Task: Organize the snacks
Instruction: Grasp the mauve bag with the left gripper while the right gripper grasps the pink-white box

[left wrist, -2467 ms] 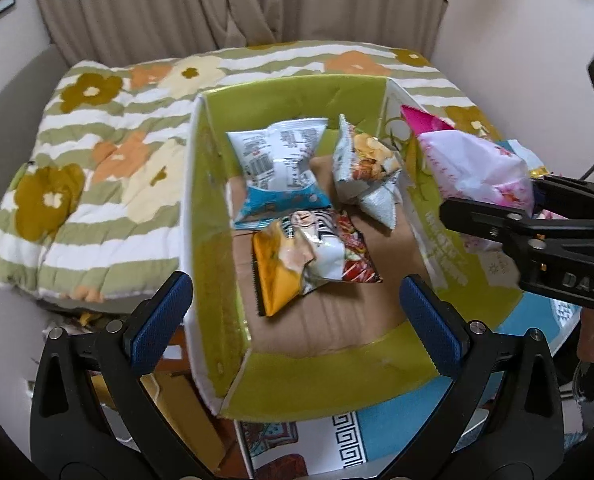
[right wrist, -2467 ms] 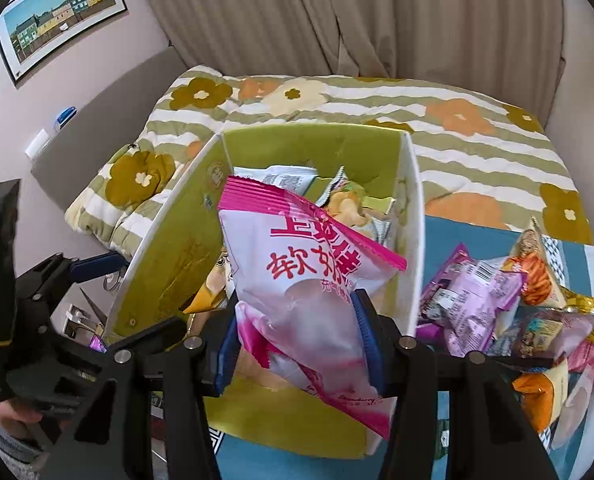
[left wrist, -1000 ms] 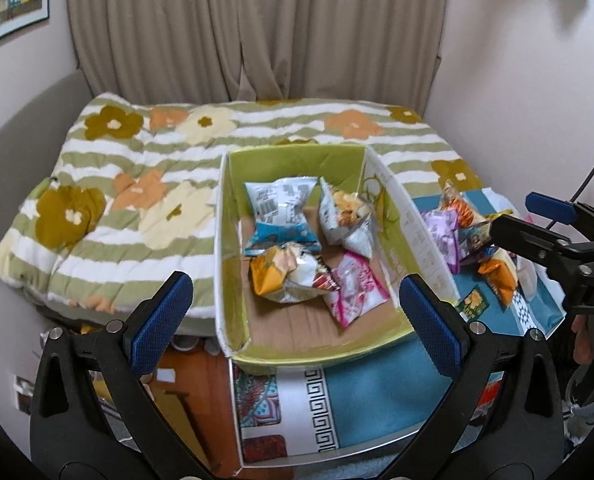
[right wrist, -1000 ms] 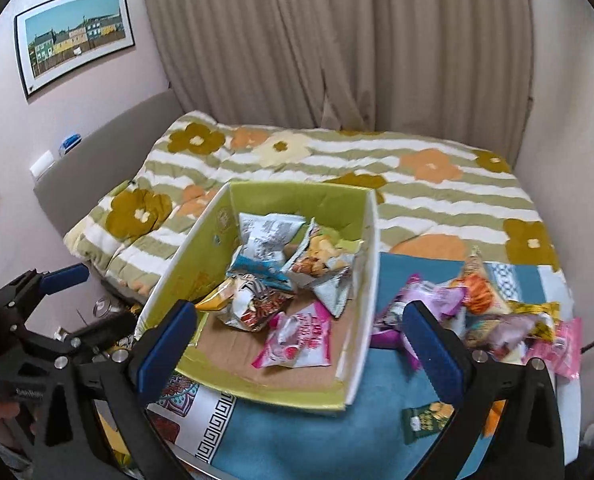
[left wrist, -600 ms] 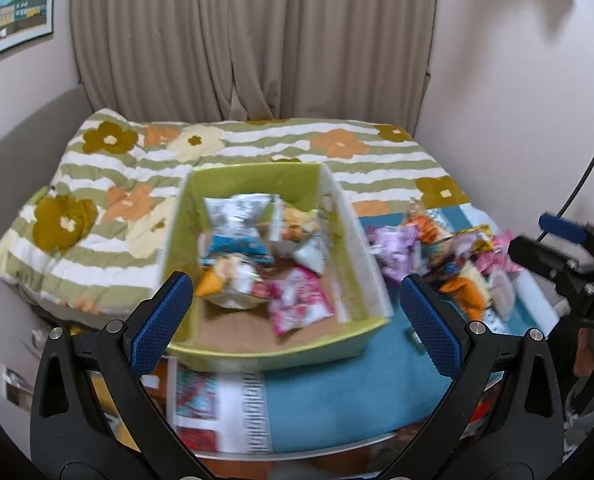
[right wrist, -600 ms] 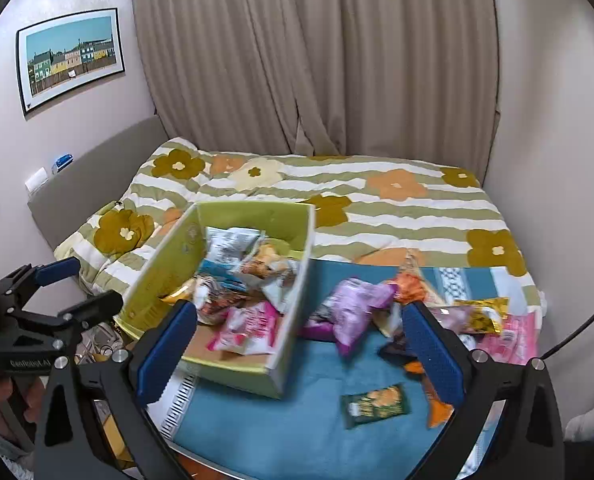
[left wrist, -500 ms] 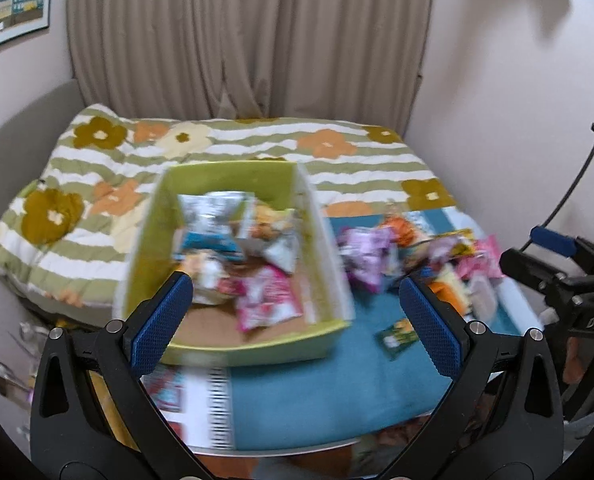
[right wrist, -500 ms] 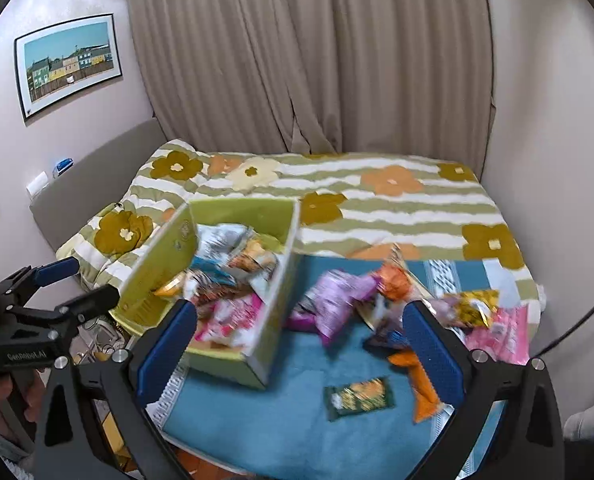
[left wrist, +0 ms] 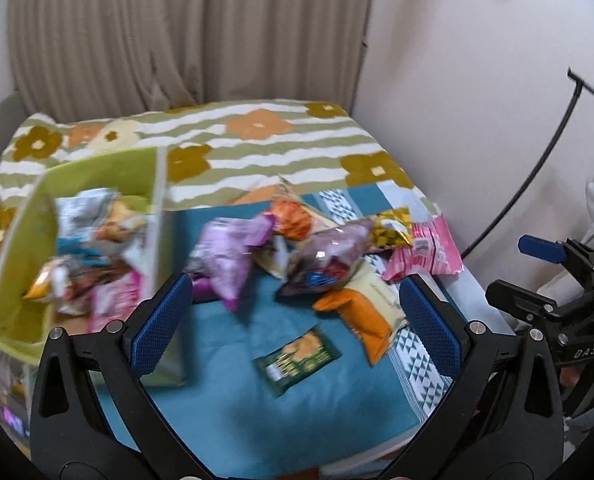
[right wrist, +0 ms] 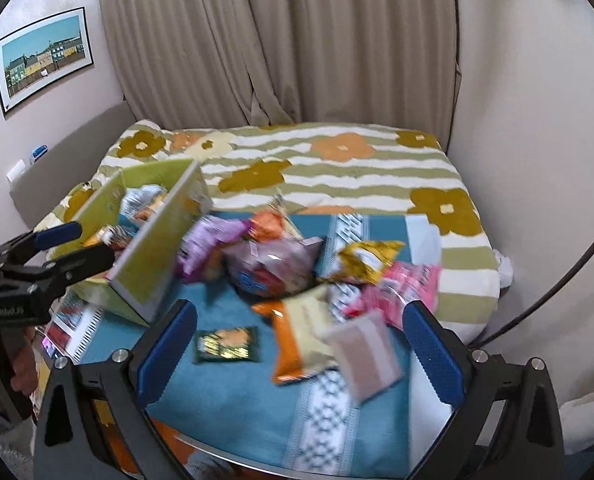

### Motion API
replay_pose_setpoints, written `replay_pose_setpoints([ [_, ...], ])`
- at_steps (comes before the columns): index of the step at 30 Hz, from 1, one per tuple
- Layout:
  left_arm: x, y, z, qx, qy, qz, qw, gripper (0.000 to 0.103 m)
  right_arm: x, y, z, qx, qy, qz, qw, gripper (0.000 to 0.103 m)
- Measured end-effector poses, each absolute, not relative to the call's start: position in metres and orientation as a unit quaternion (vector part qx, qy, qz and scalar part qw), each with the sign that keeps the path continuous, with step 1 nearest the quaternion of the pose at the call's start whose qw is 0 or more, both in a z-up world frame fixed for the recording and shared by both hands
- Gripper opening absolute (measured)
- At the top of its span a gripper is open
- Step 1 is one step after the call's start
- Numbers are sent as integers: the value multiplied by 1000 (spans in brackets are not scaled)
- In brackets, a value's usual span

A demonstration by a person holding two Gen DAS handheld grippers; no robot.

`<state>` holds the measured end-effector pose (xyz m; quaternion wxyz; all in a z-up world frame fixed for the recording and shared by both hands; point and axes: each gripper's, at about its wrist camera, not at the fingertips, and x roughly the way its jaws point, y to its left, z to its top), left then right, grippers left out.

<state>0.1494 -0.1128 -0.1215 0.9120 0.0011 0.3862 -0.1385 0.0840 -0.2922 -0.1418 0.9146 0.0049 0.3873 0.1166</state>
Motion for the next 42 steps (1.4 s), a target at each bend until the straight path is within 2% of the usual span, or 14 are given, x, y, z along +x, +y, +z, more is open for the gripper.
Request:
replay_pose_setpoints([
  [12, 229, -178, -207, 83, 399, -172, 897, 103, 120, -334, -232, 0, 434, 129, 891, 103],
  [24, 257, -197, -246, 127, 432, -202, 870, 102, 144, -334, -281, -24, 470, 160, 868, 100],
  [29, 262, -205, -255, 142, 452, -207, 856, 83, 150, -339, -293, -26, 488, 171, 856, 86],
  [31, 263, -206, -255, 140, 455, -211, 854, 82, 151, -341, -296, -26, 492, 174, 853, 85],
  [37, 265, -206, -254, 141, 461, -217, 849, 68, 153, -340, -299, -28, 496, 187, 847, 84],
  [39, 264, -205, -253, 139, 462, -216, 849, 65, 156, -339, -300, -29, 498, 190, 846, 79],
  [42, 263, -204, -252, 134, 464, -212, 850, 63, 159, -338, -303, -27, 500, 195, 843, 78],
])
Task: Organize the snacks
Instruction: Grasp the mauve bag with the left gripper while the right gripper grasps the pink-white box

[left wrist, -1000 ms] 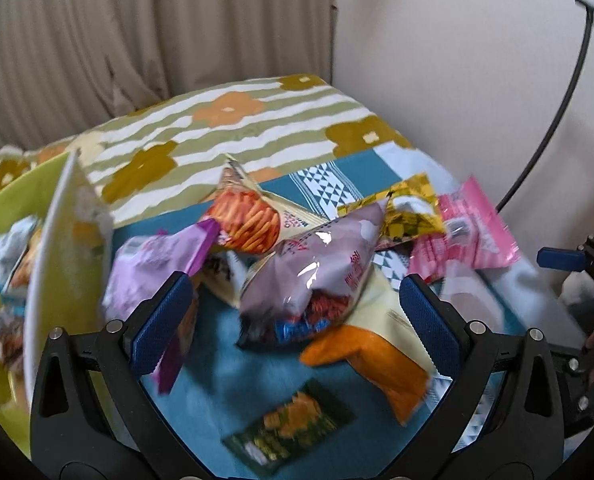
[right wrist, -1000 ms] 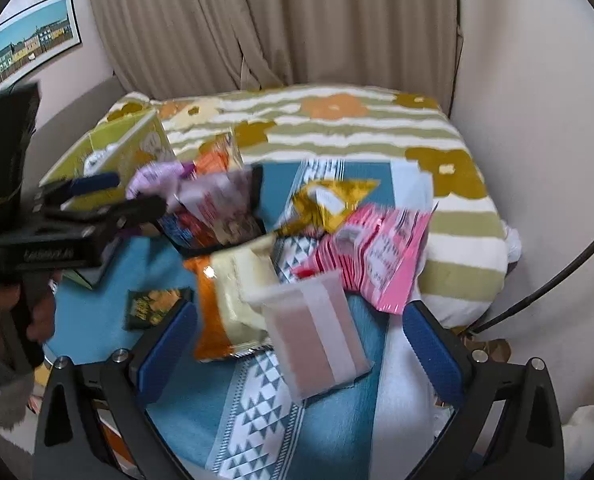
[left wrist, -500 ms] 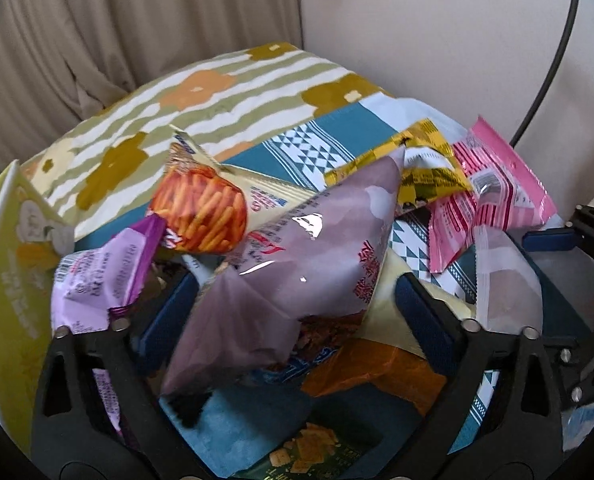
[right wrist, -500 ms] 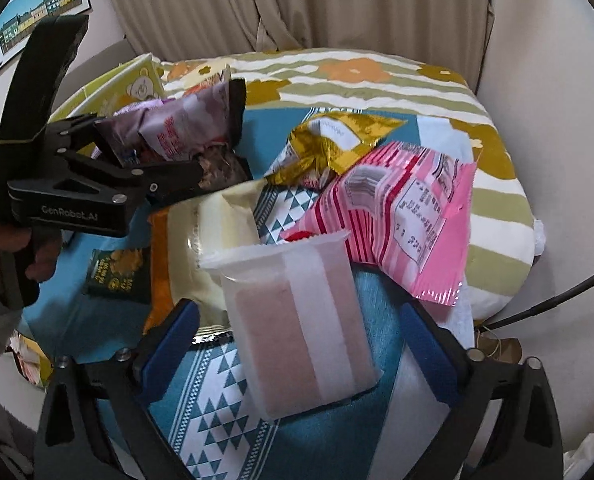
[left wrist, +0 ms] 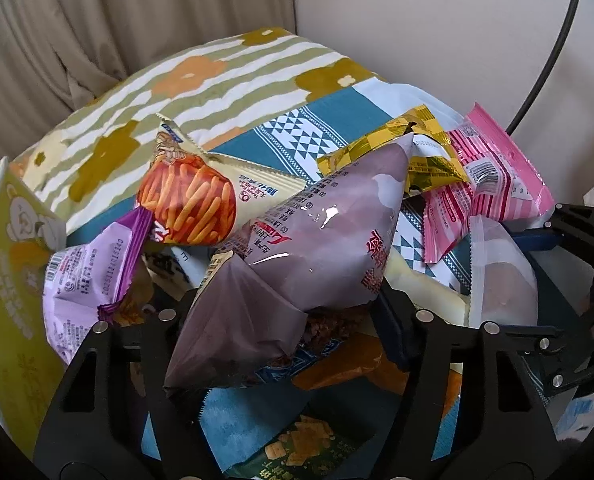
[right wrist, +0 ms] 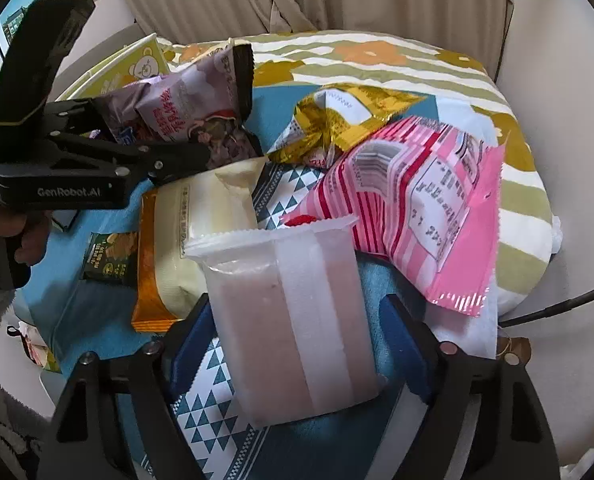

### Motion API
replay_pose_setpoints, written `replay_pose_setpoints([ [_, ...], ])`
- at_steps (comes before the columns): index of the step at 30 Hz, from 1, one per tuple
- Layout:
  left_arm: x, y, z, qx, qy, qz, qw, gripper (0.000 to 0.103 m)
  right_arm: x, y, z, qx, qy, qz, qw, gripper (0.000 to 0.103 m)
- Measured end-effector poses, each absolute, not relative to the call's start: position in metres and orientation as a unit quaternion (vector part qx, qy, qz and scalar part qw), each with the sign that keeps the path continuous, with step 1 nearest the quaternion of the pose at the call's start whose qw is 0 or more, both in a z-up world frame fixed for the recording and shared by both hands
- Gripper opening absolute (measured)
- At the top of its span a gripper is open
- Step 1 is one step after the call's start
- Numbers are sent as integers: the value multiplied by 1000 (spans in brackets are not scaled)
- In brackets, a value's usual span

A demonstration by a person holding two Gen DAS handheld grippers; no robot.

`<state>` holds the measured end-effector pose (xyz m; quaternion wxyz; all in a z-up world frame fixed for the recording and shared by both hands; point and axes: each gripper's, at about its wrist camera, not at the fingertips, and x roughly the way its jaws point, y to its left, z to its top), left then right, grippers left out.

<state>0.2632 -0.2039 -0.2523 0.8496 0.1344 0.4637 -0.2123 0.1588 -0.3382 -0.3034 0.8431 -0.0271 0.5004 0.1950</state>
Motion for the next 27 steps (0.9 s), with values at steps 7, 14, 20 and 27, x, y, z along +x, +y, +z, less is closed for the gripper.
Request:
replay_pose_setpoints([
  [7, 258, -202, -249, 135, 461, -207, 853, 62, 160, -338, -306, -29, 497, 203, 843, 77],
  [14, 251, -198, -243, 134, 456, -194, 858, 62, 154, -330, -306, -44, 496, 208, 842, 63],
  [20, 240, -195, -226, 134, 440, -191, 867, 62, 142, -329, -295, -41, 487, 201, 849, 61],
  [27, 223, -184, -191, 117, 415, -183, 884, 62, 126, -332, -263, -21, 467, 176, 866, 60],
])
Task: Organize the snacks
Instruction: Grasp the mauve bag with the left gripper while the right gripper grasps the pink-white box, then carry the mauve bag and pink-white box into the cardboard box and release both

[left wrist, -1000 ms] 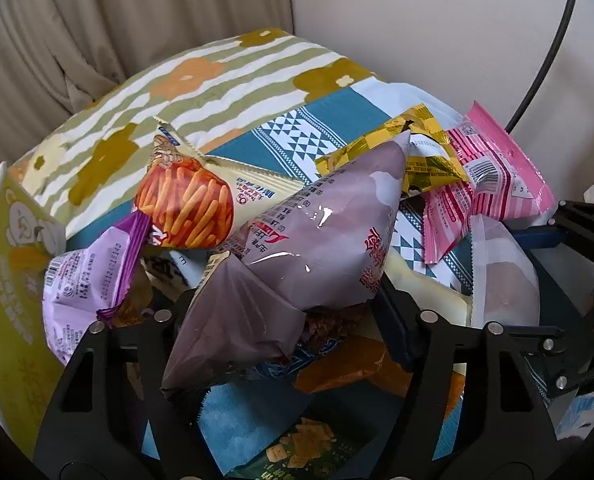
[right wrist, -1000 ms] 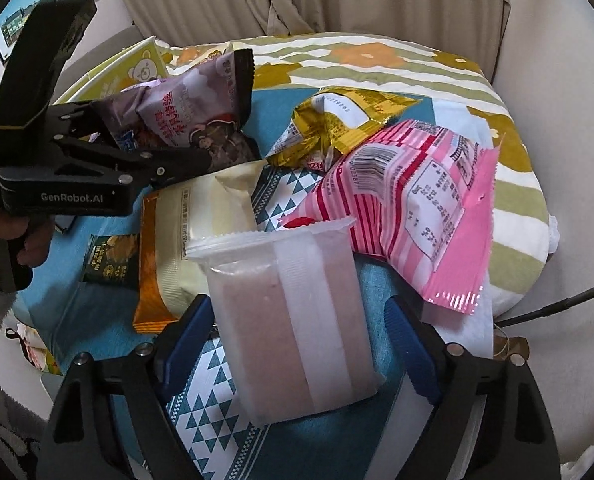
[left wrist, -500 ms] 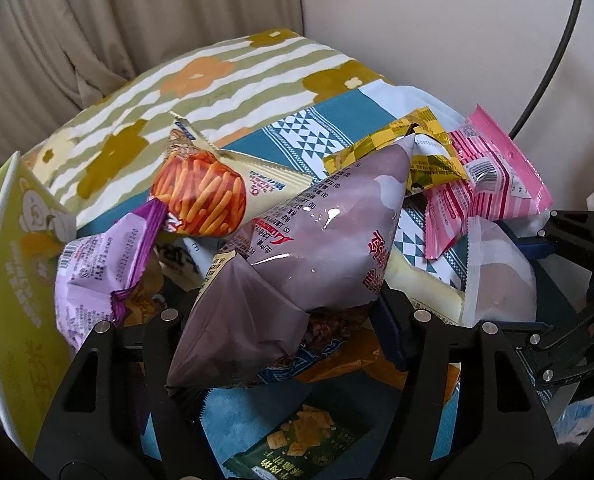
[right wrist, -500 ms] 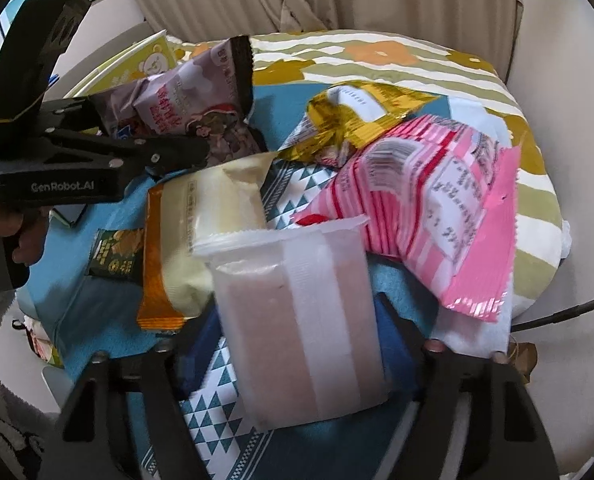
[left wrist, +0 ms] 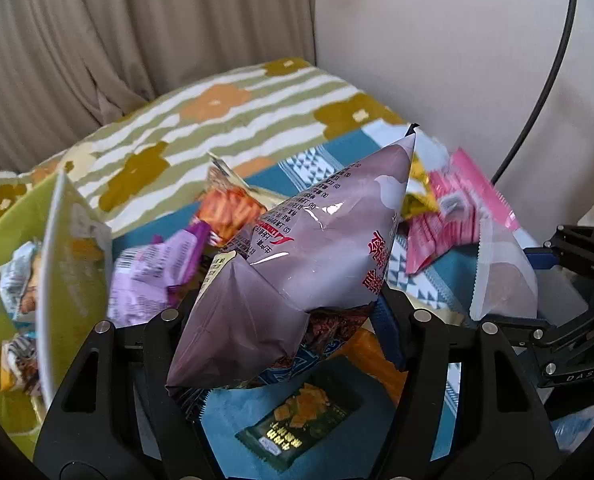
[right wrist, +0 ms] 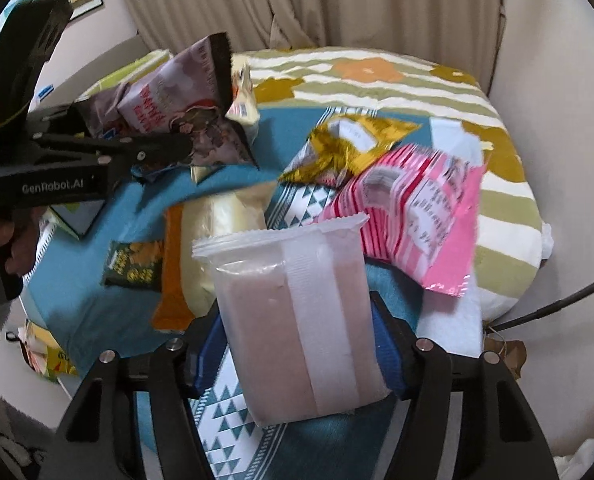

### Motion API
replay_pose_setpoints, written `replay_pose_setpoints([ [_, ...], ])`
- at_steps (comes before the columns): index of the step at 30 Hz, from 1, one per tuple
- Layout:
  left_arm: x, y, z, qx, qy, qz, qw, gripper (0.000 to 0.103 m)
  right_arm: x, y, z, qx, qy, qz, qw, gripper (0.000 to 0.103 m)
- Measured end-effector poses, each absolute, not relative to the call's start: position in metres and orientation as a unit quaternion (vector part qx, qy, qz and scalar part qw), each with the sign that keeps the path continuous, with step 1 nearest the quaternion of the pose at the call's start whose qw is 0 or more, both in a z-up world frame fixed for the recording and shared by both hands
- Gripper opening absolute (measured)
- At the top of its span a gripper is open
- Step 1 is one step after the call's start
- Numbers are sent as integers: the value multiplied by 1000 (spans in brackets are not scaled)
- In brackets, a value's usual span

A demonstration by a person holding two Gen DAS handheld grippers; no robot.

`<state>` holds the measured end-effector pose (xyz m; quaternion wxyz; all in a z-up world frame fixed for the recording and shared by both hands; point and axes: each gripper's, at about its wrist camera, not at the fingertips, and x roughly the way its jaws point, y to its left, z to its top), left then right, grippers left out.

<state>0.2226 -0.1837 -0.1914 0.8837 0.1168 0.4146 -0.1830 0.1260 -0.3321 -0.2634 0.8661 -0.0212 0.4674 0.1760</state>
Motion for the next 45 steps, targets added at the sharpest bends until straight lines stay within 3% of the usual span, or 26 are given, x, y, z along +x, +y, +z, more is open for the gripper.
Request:
replay_pose_setpoints([
  [11, 188, -124, -106, 75, 368, -138, 916, 62, 114, -292, -194, 4, 430, 202, 880, 60],
  [20, 164, -5, -60, 43, 351, -65, 933, 62, 122, -204, -128, 0, 382, 251, 889, 60],
  [29, 171, 116, -76, 22, 384, -34, 922, 63, 154, -107, -106, 33, 379, 262, 887, 60],
  [36, 183, 158, -110, 20, 432, -76, 899, 64, 172, -46, -116, 44, 403, 251, 879, 60],
  [39, 187, 161, -115, 37, 435, -101, 894, 82, 175, -31, -124, 54, 417, 236, 876, 60],
  [40, 189, 161, -116, 44, 432, -102, 895, 97, 176, -27, -127, 59, 422, 229, 875, 60],
  [41, 189, 161, -115, 48, 428, -104, 897, 103, 175, -25, -129, 60, 425, 226, 874, 60],
  [45, 190, 173, -110, 29, 422, -110, 899, 103, 179, -15, -139, 60, 443, 211, 869, 60],
])
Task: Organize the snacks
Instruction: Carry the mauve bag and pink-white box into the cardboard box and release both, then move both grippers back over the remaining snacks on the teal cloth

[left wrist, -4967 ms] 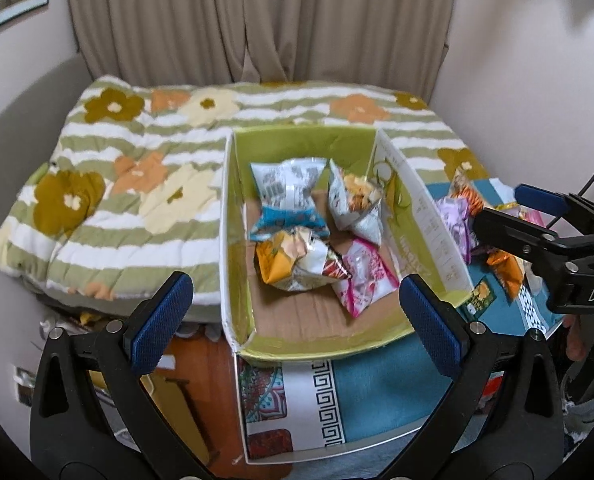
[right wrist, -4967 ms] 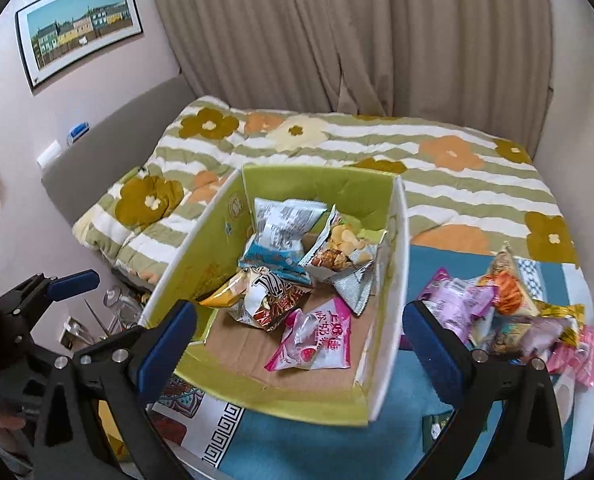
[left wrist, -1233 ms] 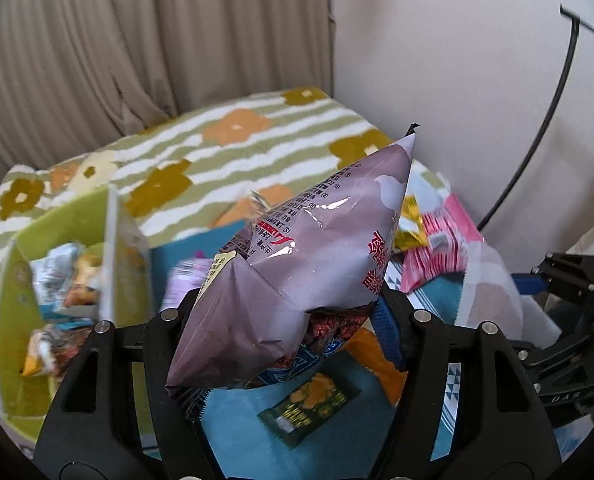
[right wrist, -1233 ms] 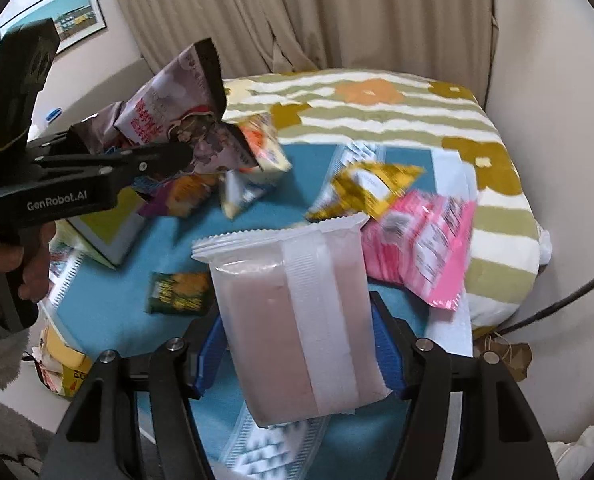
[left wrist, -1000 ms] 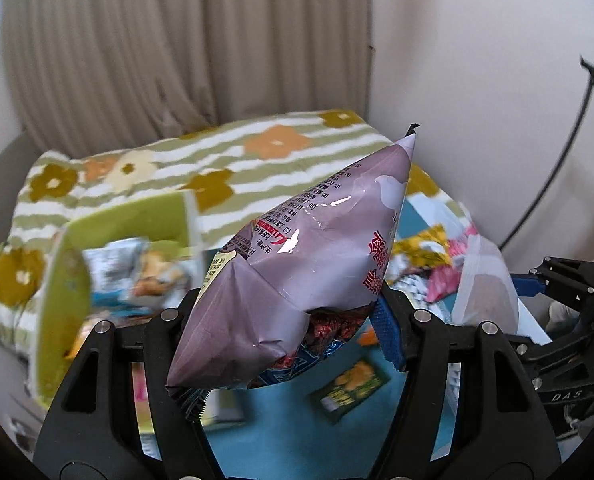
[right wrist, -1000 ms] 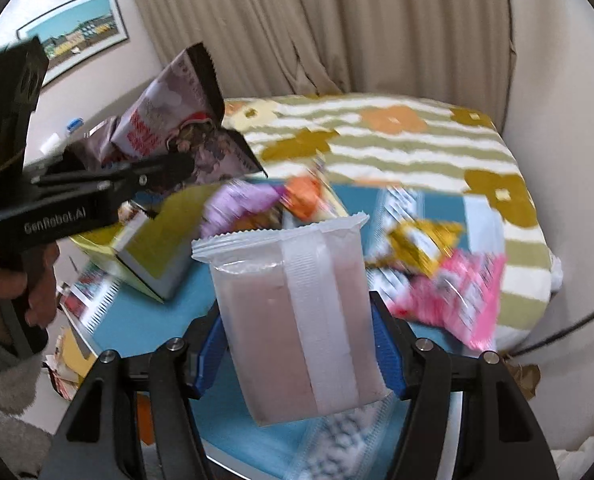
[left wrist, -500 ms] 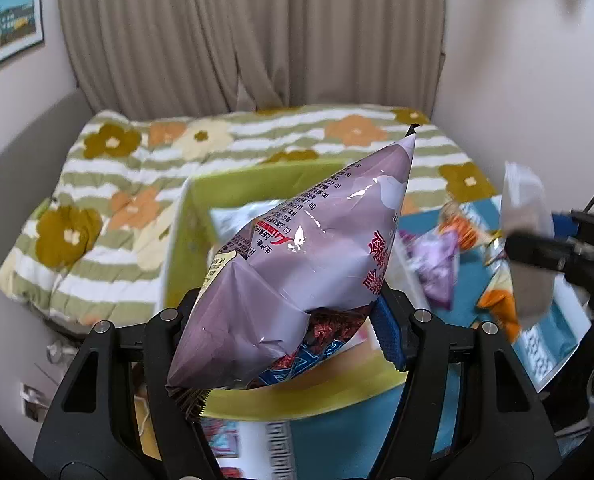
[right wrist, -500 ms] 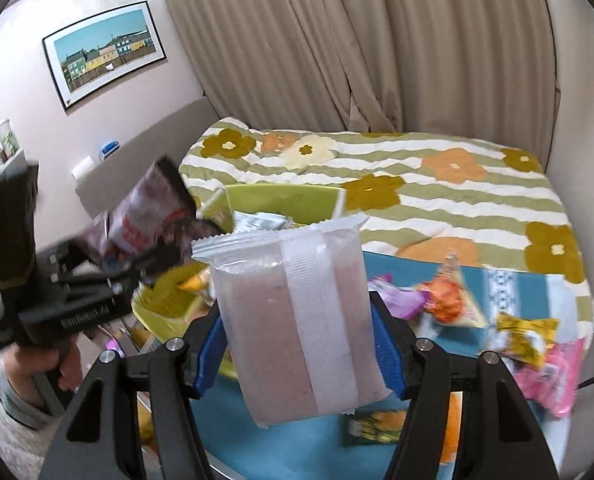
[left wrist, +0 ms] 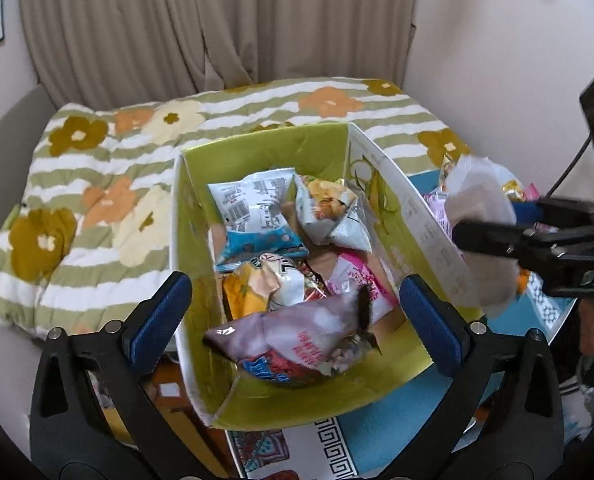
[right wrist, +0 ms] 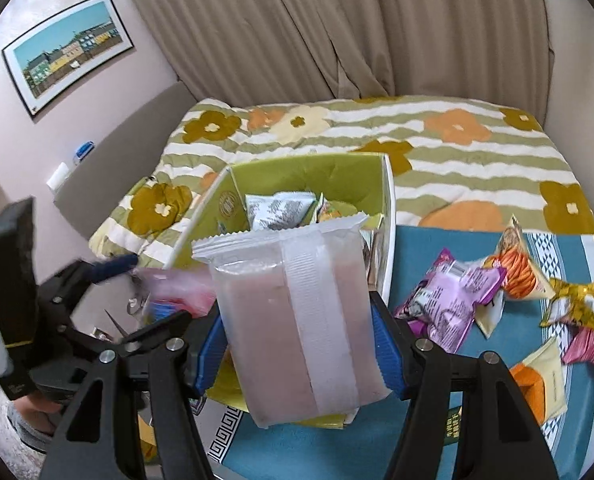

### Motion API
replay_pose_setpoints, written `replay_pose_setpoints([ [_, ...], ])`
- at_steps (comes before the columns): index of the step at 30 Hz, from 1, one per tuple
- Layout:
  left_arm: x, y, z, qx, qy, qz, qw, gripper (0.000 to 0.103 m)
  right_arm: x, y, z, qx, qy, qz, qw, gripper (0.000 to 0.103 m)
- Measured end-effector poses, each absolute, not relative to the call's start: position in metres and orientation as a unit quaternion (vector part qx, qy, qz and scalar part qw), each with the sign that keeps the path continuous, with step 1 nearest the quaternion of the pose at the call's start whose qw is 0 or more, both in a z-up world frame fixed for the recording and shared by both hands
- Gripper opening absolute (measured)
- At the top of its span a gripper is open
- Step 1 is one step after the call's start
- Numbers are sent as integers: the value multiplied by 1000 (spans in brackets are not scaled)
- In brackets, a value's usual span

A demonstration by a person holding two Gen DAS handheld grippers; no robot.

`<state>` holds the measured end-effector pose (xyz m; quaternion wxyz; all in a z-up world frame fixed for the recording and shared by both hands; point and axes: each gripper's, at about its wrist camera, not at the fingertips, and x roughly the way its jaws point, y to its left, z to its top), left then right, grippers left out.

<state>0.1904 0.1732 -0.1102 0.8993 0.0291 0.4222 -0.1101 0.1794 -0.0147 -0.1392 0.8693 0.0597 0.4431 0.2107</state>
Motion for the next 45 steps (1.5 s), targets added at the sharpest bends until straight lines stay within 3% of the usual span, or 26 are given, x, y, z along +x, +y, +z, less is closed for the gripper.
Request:
replay_pose_setpoints([
  [22, 191, 216, -136, -46, 454, -38, 889, 103, 223, 16, -193, 66, 515, 206, 829, 62],
  [23, 191, 217, -137, -48, 455, -38, 888, 103, 224, 15, -195, 70, 518, 207, 827, 65],
  [25, 190, 218, -141, -47, 458, -37, 887, 103, 226, 10, -199, 88, 519, 209, 824, 84],
  [26, 190, 218, -143, -47, 460, -37, 886, 103, 226, 7, -201, 96, 520, 204, 824, 98],
  [45, 168, 219, -112, -41, 430, -51, 901, 103, 189, 11, -152, 83, 431, 202, 876, 102],
])
